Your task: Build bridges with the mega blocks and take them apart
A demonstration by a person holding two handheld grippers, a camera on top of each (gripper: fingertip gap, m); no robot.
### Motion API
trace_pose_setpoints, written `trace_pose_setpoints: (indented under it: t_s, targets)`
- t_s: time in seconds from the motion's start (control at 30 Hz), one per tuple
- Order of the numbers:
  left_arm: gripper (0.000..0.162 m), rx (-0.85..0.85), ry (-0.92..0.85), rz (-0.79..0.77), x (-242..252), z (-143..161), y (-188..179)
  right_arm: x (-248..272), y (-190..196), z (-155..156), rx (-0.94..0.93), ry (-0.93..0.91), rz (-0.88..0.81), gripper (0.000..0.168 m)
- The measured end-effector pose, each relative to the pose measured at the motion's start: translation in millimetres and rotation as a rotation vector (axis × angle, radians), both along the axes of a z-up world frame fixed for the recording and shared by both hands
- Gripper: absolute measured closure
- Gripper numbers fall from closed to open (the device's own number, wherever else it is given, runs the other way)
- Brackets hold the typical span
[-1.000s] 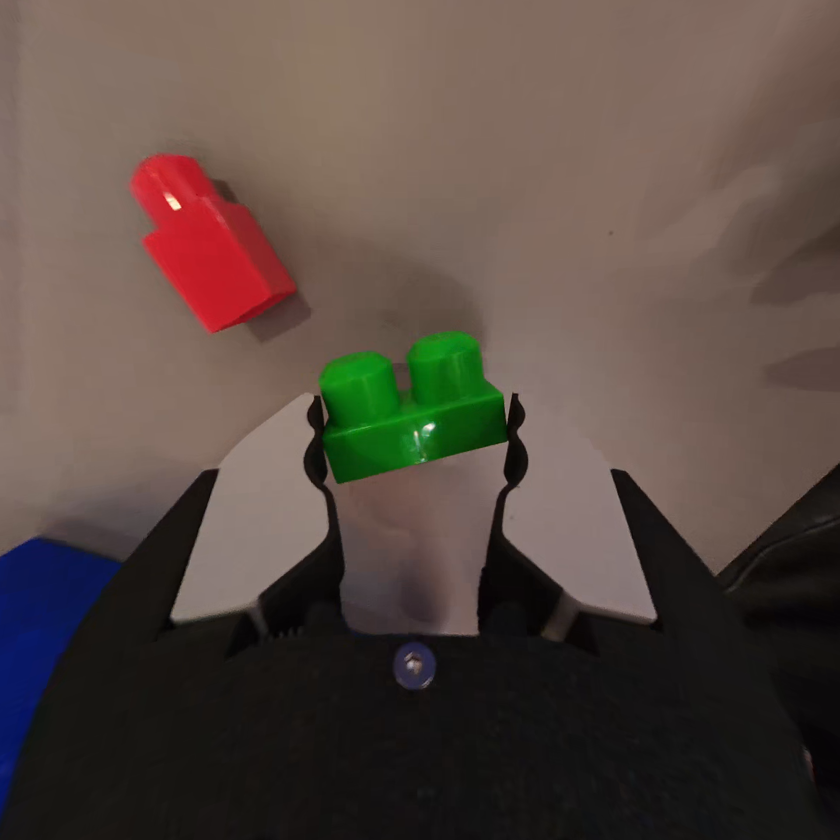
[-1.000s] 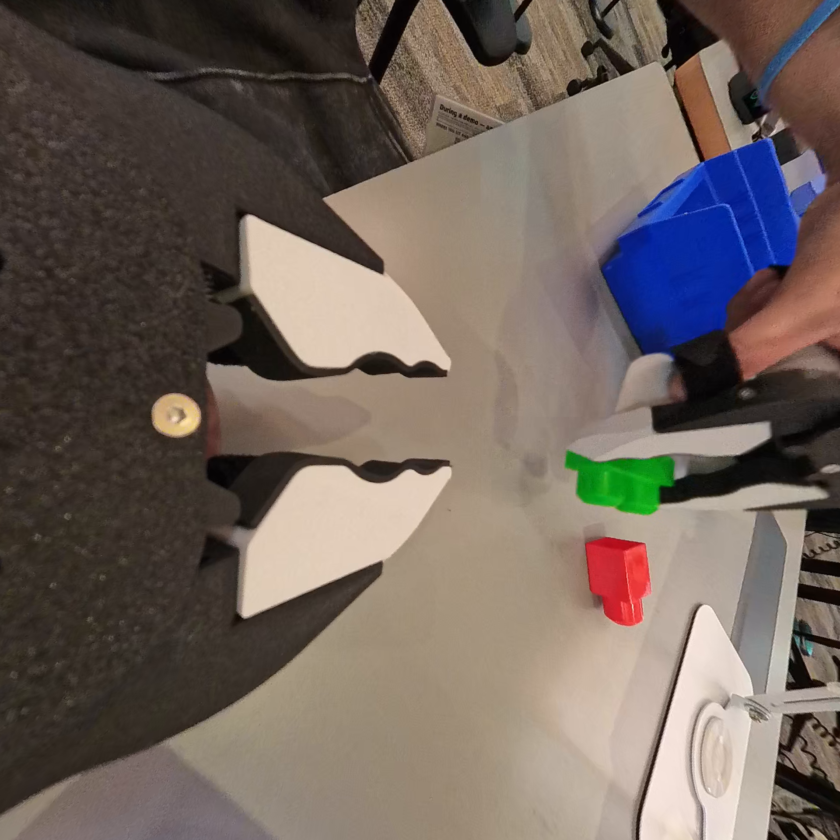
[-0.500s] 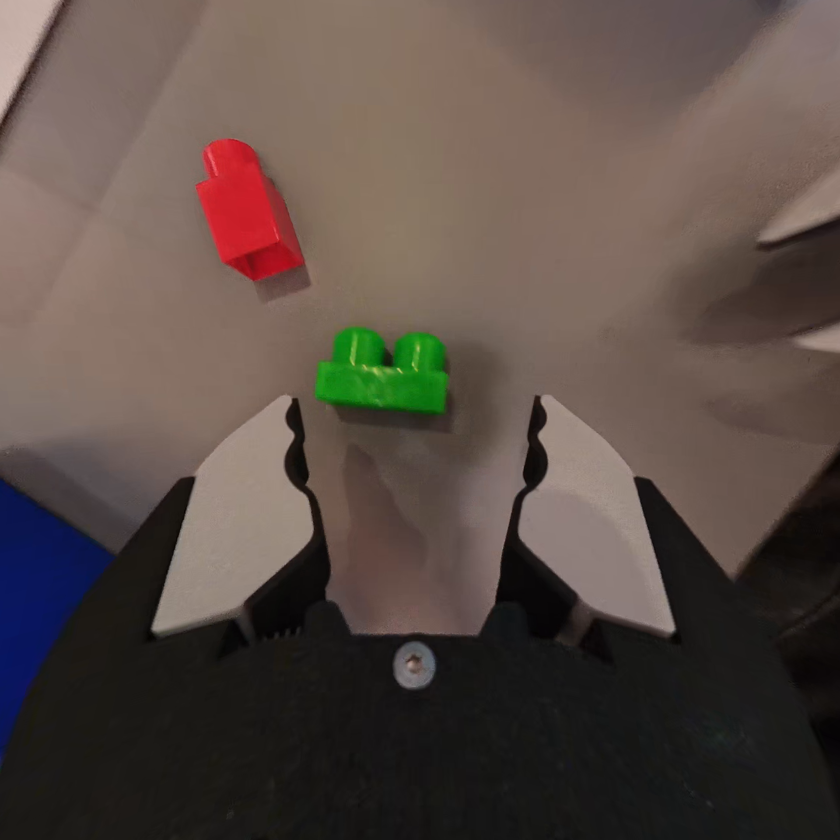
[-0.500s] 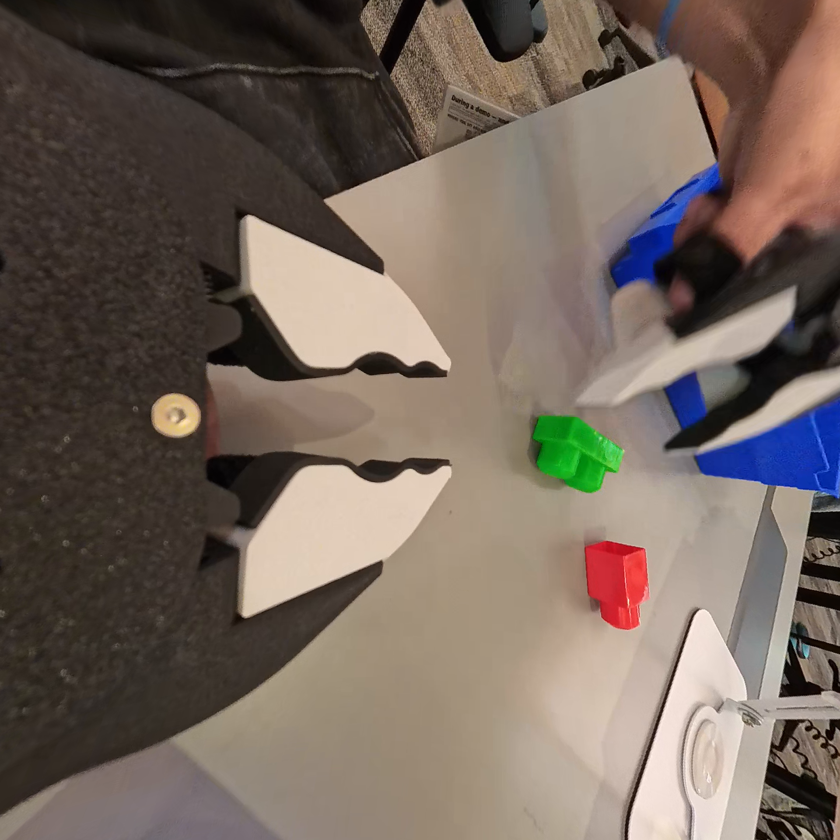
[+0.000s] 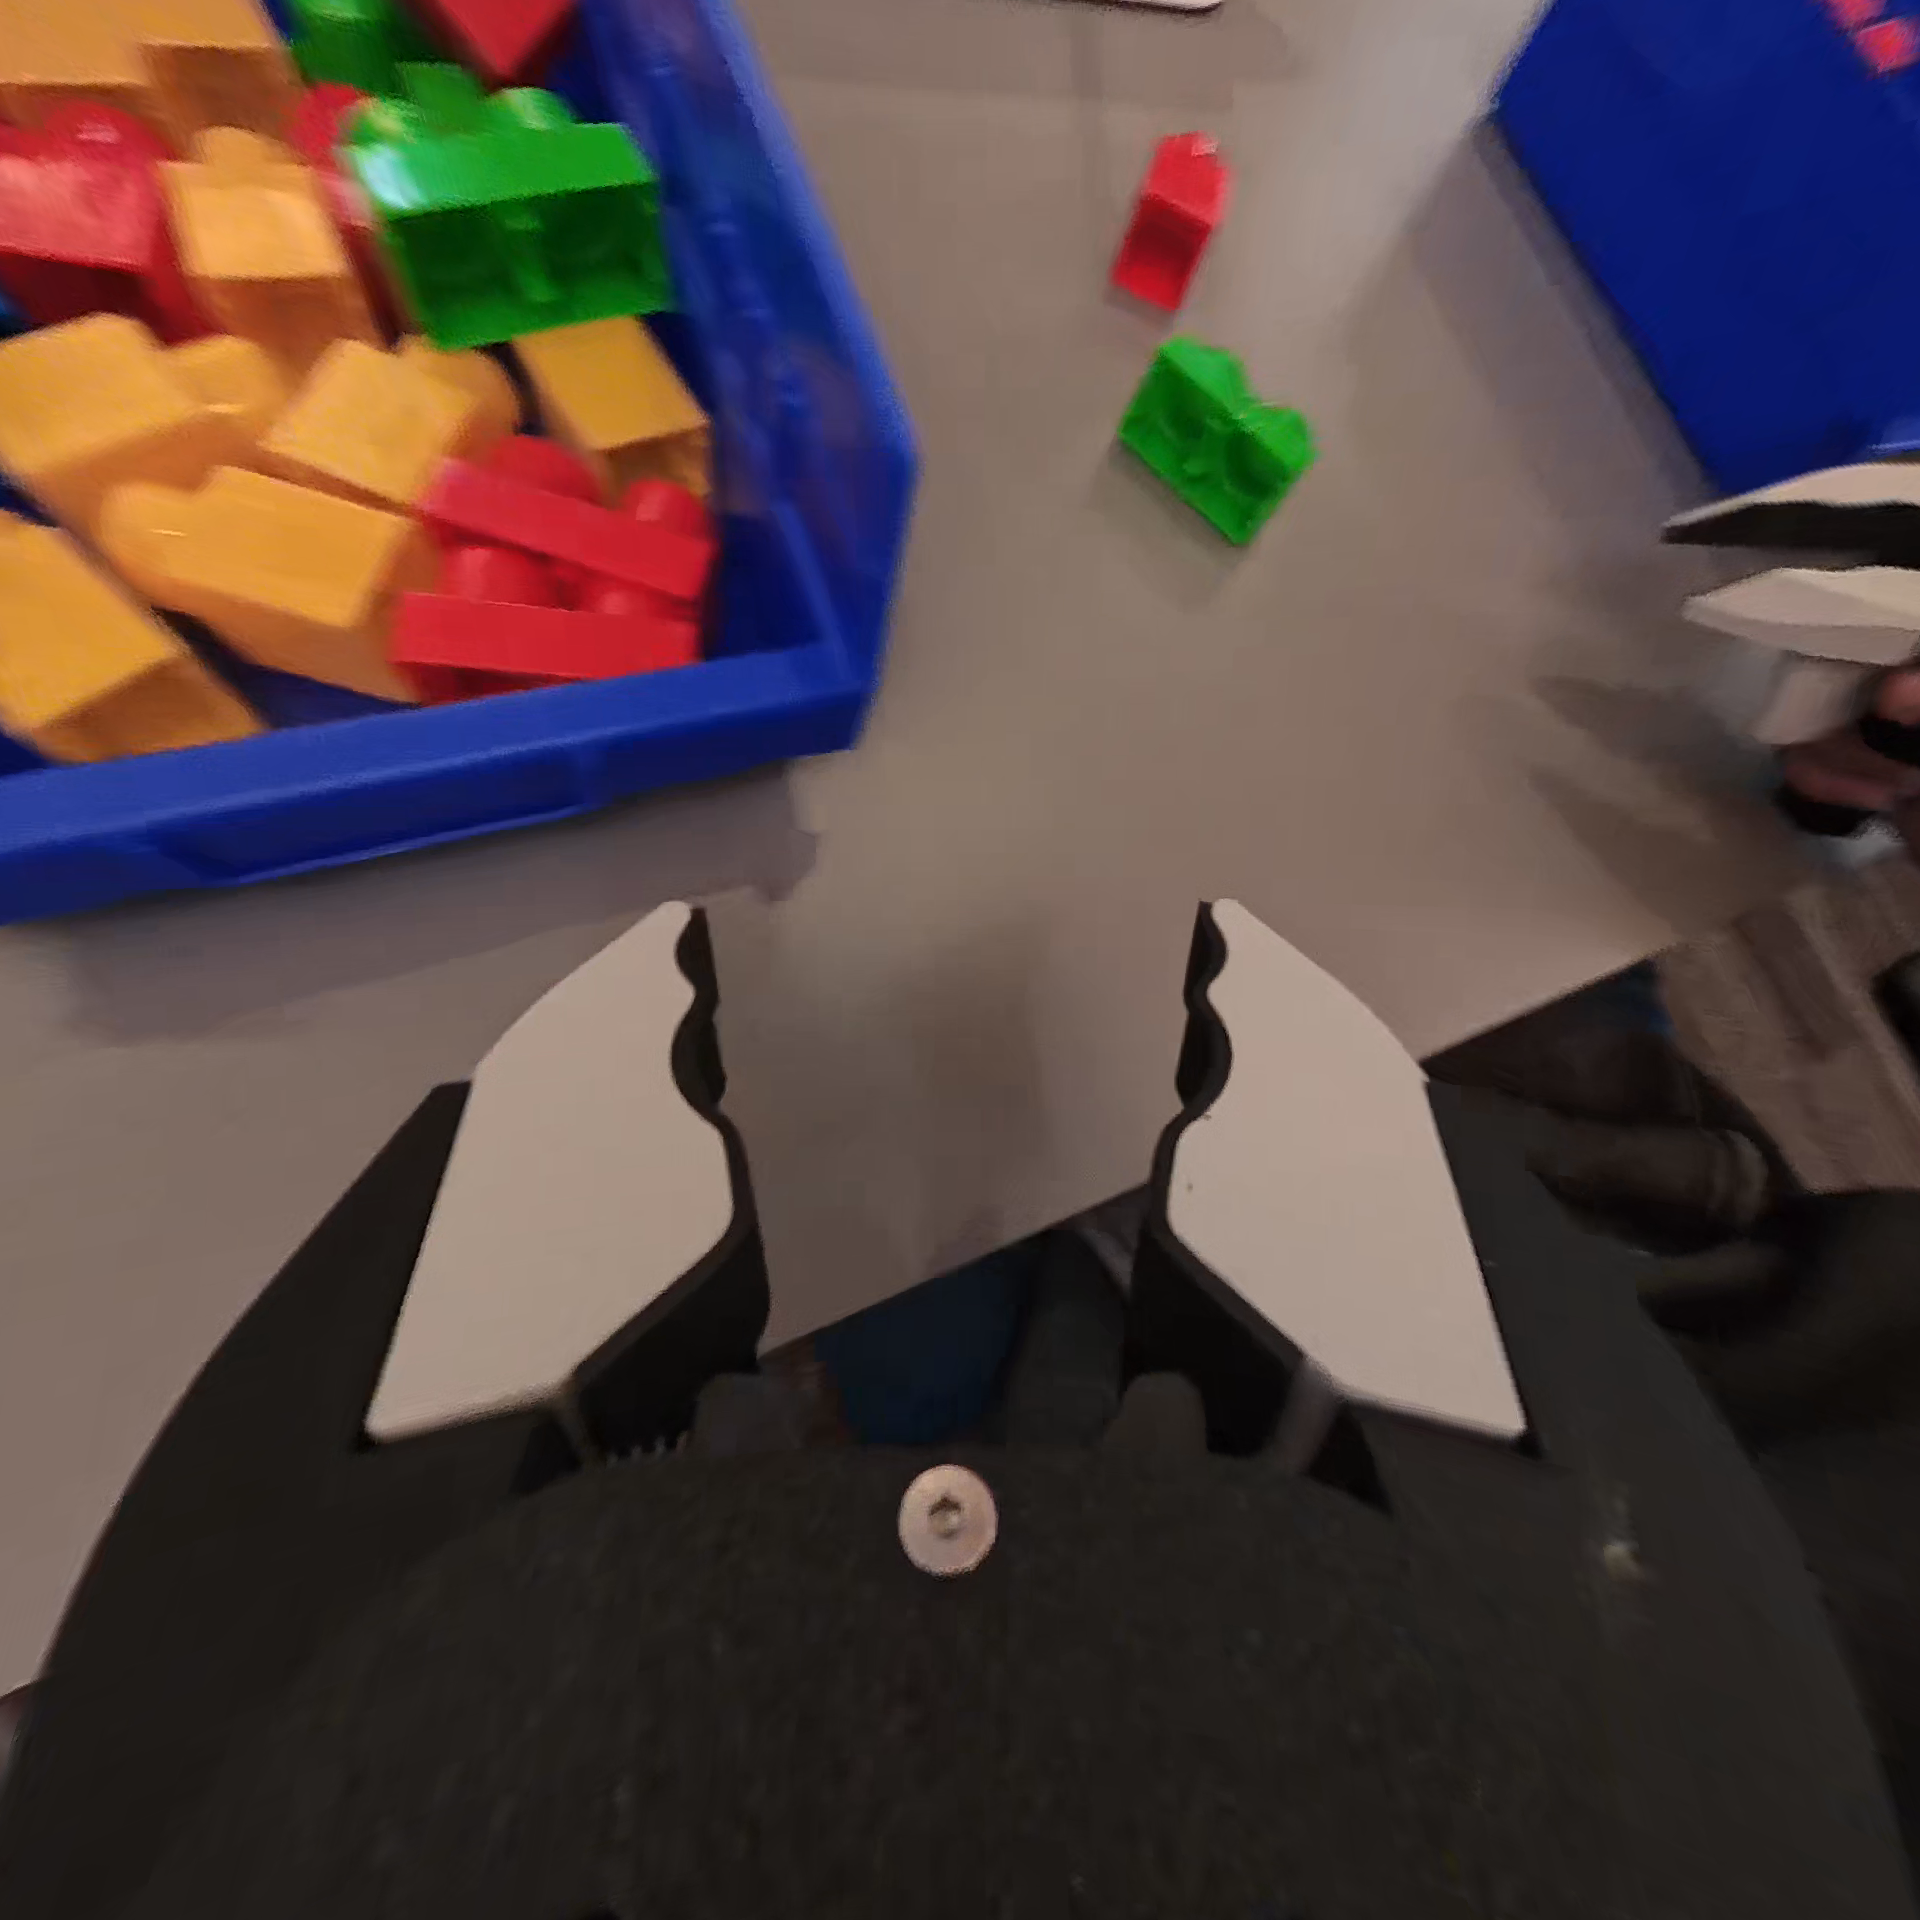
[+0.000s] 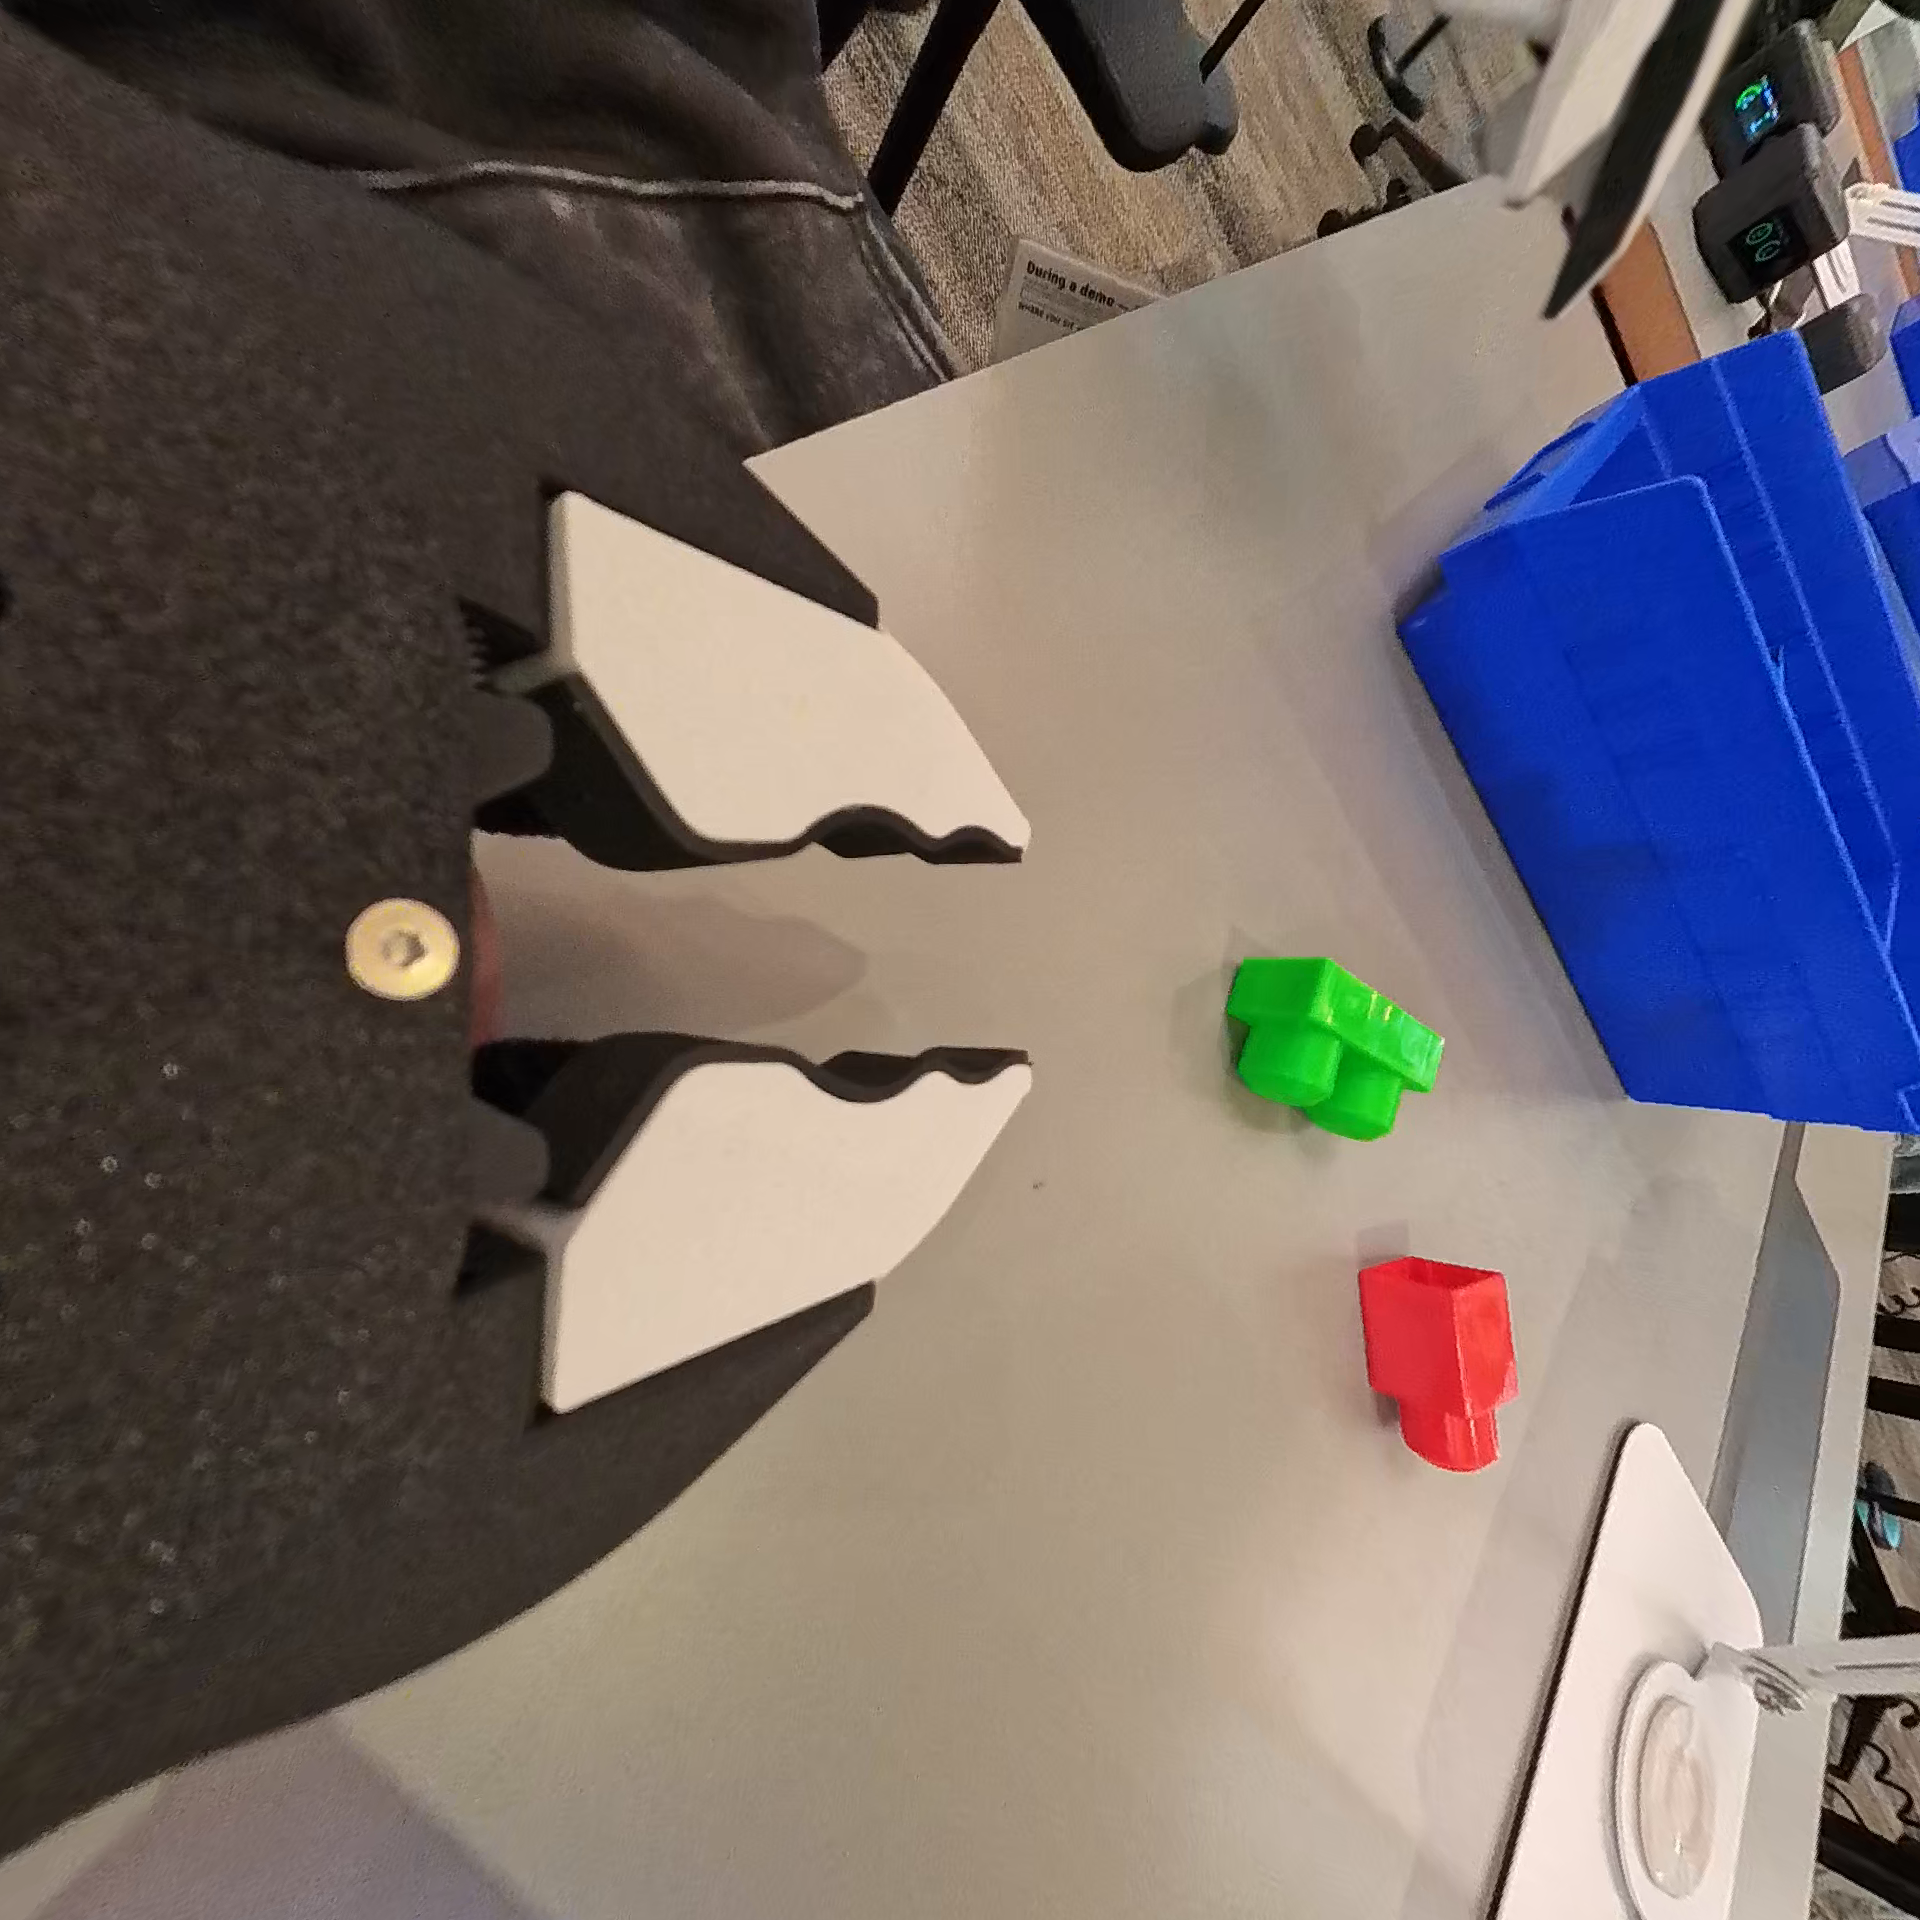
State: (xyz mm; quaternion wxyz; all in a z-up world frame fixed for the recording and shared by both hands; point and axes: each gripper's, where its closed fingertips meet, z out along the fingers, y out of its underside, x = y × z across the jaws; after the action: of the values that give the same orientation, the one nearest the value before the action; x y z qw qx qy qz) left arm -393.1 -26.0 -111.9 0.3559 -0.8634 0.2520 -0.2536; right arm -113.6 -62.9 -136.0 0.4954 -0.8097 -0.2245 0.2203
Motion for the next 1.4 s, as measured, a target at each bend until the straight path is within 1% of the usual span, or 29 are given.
trace_pose_setpoints:
  t_s: [0.07, 0.13, 0.2, 0.27, 0.3, 0.37, 0.5, 0.6, 0.83, 0.87, 0.93, 0.97, 1.03, 1.07, 1.2, 1.27, 1.33, 1.4]
  targets:
    - [0.077, 0.017, 0.085, 0.076, -19.2, 3.6, 21.3, -1.9, -0.4, -1.2, -0.007, 0.000, 0.007, 0.135]
    - [0.080, -0.019, 0.125, 0.156, -34.5, 7.6, 46.9, -3.4, -1.2, -0.2, -0.005, 0.002, 0.011, 0.135]
    - [0.090, -0.047, 0.176, 0.251, -52.0, 10.6, 81.6, -5.3, -1.8, 1.8, -0.003, 0.007, 0.020, 0.135]
    - [0.093, -0.062, 0.240, 0.335, -70.0, 12.3, 114.9, -6.1, -1.9, 3.2, -0.001, 0.014, 0.026, 0.135]
    - [0.098, -0.072, 0.261, 0.363, -76.7, 12.9, 127.4, -5.9, -1.8, 3.4, -0.005, 0.018, 0.028, 0.135]
    - [0.098, -0.111, 0.300, 0.409, -88.1, 9.0, 142.5, -5.1, -2.3, 4.1, -0.014, 0.036, 0.032, 0.135]
    - [0.098, -0.211, 0.396, 0.414, -96.6, -9.0, 147.5, 2.5, -2.7, 7.3, -0.011, 0.063, 0.021, 0.135]
    - [0.099, -0.247, 0.429, 0.431, -101.8, -16.1, 151.6, 10.5, -1.9, 12.7, 0.018, 0.045, -0.004, 0.135]
    - [0.099, -0.416, 0.499, 0.437, -107.5, -44.6, 152.1, 0.3, -9.1, 33.8, 0.077, 0.066, 0.057, 0.135]
    - [0.101, -0.439, 0.504, 0.439, -107.2, -48.6, 153.3, -0.1, -9.1, 35.4, 0.083, 0.067, 0.063, 0.135]
    - [0.113, -0.467, 0.505, 0.456, -107.8, -54.9, 158.2, -0.8, -8.4, 38.3, 0.088, 0.076, 0.076, 0.135]
    - [0.112, -0.488, 0.517, 0.459, -108.5, -58.4, 158.9, -1.2, -7.7, 39.5, 0.087, 0.084, 0.082, 0.135]
    - [0.124, -0.507, 0.537, 0.454, -107.0, -60.9, 160.6, -2.1, -6.0, 41.1, 0.081, 0.103, 0.094, 0.135]
    - [0.125, -0.507, 0.553, 0.450, -106.2, -61.3, 161.5, -3.0, -5.6, 41.8, 0.077, 0.111, 0.104, 0.135]
    - [0.126, -0.492, 0.583, 0.424, -101.5, -60.5, 160.7, -3.8, -2.3, 42.9, 0.076, 0.112, 0.111, 0.134]
    - [0.126, -0.442, 0.584, 0.398, -98.1, -53.4, 157.1, -4.0, -1.2, 42.4, 0.072, 0.111, 0.111, 0.134]
    - [0.126, -0.361, 0.564, 0.362, -91.4, -34.7, 150.6, -3.0, 0.2, 41.5, 0.070, 0.111, 0.102, 0.134]
    - [0.127, -0.258, 0.537, 0.294, -79.4, -4.1, 140.4, -1.9, 2.0, 39.1, 0.068, 0.104, 0.091, 0.134]
